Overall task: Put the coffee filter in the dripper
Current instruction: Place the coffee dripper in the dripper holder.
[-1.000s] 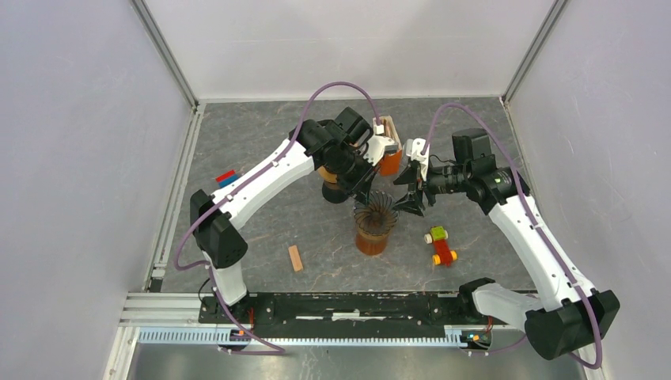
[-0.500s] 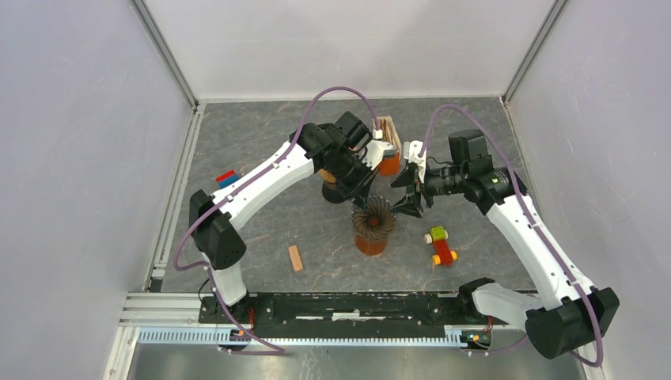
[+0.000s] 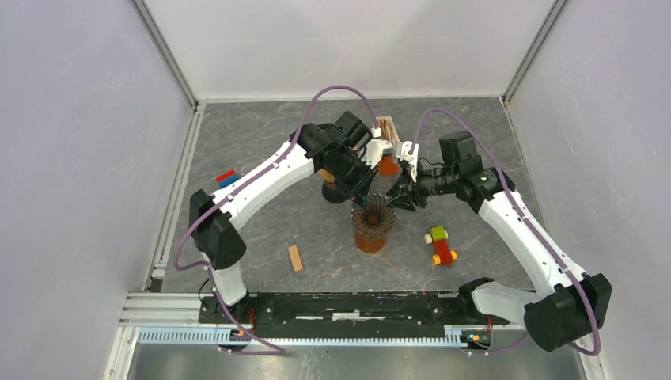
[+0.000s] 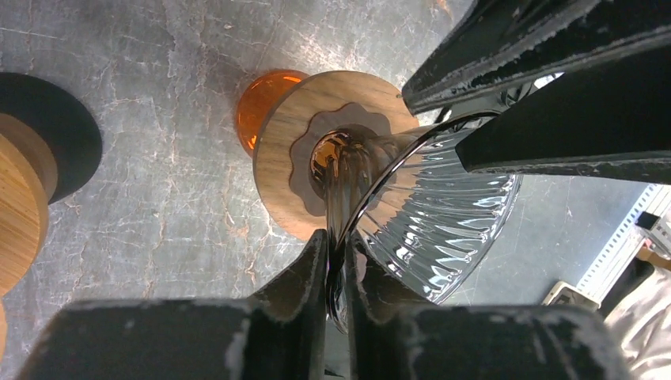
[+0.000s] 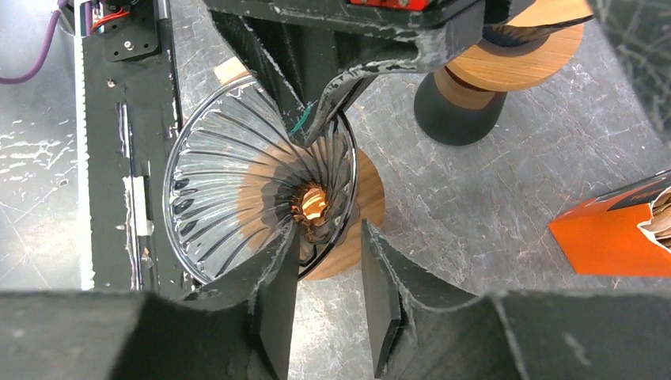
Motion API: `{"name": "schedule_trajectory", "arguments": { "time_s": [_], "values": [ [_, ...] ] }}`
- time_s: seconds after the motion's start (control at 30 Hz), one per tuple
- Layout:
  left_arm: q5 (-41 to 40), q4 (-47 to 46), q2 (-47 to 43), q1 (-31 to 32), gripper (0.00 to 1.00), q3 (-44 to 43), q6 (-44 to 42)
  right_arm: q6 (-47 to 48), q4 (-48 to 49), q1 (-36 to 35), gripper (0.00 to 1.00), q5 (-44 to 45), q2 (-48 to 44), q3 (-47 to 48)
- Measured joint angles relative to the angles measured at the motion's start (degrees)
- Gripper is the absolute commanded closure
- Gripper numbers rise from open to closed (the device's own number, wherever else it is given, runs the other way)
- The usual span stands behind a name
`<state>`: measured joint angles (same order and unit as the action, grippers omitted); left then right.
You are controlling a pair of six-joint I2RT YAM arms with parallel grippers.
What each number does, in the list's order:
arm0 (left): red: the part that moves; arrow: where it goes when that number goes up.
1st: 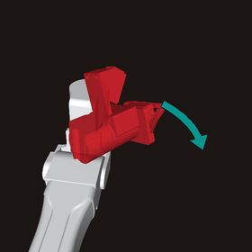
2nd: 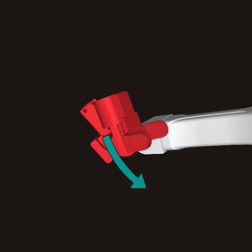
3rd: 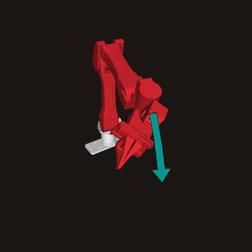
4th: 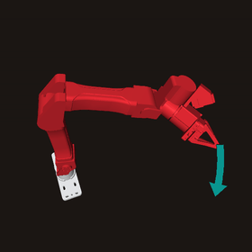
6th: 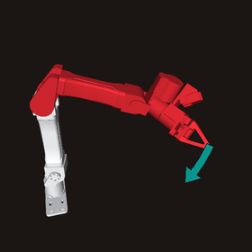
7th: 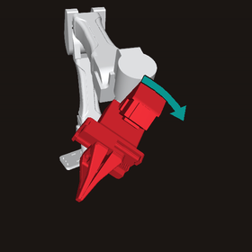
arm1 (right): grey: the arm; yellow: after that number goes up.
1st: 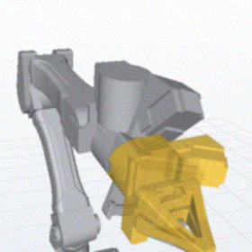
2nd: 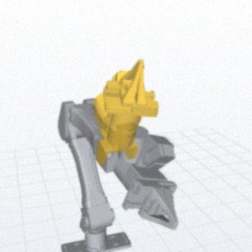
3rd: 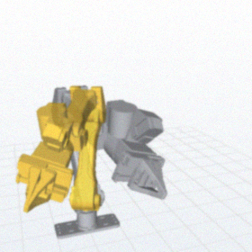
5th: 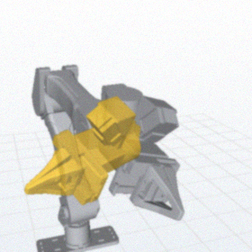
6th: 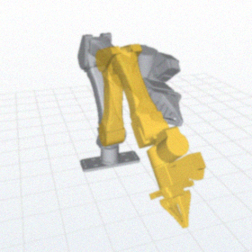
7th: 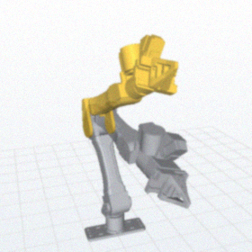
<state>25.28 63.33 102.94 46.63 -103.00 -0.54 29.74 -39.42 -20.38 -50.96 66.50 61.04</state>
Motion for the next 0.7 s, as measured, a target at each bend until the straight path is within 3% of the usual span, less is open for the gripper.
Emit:
{"name": "schedule_trajectory", "arguments": {
  "time_s": [0.2,0.4,0.7],
  "values": [
    [-1.03,-0.63,0.02,0.00,0.59,0.00,0.52,-1.95,2.12,0.00,0.70,1.46,1.16,0.00],
    [-1.27,-0.76,0.02,0.00,0.49,-0.02,0.72,-3.04,2.60,0.00,0.69,2.38,1.57,0.00],
    [-3.34,-0.76,-2.45,0.00,0.39,0.00,0.72,-3.06,2.51,0.02,0.52,3.52,1.40,0.00]
  ]
}}
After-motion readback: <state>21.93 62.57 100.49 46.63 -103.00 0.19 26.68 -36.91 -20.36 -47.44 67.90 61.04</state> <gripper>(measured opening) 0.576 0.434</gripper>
